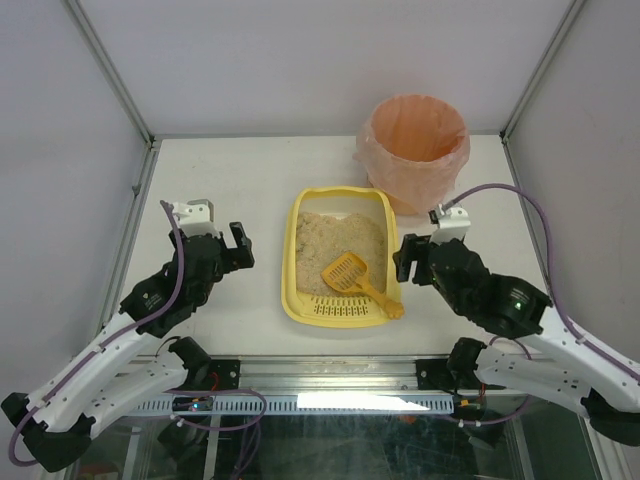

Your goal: Clean the litter box

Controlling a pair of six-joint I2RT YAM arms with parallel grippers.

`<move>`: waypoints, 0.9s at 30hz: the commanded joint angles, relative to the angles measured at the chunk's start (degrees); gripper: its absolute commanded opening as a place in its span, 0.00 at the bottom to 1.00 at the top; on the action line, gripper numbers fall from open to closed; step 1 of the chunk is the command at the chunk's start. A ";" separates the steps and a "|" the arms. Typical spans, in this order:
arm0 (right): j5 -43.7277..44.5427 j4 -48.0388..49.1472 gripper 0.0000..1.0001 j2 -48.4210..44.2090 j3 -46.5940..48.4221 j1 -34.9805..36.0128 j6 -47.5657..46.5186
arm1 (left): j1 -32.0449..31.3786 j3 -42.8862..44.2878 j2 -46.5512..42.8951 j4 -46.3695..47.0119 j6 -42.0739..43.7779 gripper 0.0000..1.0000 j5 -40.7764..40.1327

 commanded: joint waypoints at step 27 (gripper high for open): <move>-29.66 17.86 1.00 -21.87 -11.01 -45.54 -7.71 | 0.72 -0.37 -8.07 2.84 0.37 0.99 -2.73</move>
